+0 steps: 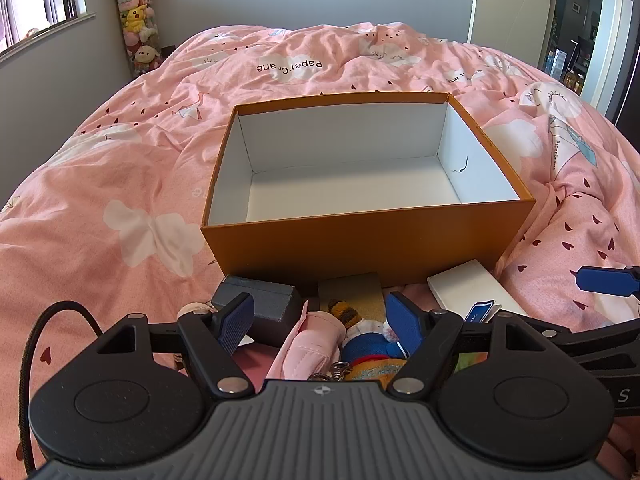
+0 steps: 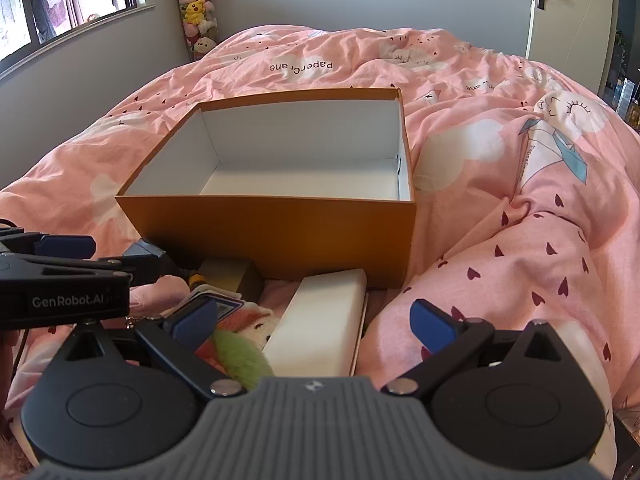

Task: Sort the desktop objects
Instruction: 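Move the right gripper to the white rectangular case and grasp it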

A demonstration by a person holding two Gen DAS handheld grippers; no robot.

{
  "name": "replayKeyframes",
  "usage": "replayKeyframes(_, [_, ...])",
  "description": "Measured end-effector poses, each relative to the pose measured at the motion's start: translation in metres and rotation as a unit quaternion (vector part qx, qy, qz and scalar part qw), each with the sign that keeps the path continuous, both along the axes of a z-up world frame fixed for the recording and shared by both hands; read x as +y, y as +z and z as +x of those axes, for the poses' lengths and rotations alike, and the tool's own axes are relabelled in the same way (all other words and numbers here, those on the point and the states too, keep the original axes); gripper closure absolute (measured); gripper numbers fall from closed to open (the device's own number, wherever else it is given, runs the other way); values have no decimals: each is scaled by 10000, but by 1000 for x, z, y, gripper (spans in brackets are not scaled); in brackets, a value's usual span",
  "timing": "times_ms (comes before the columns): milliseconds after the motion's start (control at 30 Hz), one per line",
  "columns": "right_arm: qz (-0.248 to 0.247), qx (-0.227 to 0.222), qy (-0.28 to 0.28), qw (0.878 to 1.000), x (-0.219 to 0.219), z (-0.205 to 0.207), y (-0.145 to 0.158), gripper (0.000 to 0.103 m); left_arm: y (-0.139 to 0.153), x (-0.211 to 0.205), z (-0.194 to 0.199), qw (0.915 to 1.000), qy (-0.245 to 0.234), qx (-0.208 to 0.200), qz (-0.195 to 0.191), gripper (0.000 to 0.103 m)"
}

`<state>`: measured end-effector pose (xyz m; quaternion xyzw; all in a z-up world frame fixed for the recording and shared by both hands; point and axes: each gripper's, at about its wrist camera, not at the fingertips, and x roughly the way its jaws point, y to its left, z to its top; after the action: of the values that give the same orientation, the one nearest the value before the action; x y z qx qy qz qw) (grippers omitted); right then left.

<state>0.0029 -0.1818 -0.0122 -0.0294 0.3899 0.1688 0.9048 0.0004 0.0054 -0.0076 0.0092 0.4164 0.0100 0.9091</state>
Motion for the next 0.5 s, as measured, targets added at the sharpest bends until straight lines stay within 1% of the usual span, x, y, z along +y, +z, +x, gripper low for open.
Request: replayKeyframes(500, [-22, 23, 45, 10000, 3, -1, -2, 1, 0, 0, 0, 10000, -1, -2, 4, 17])
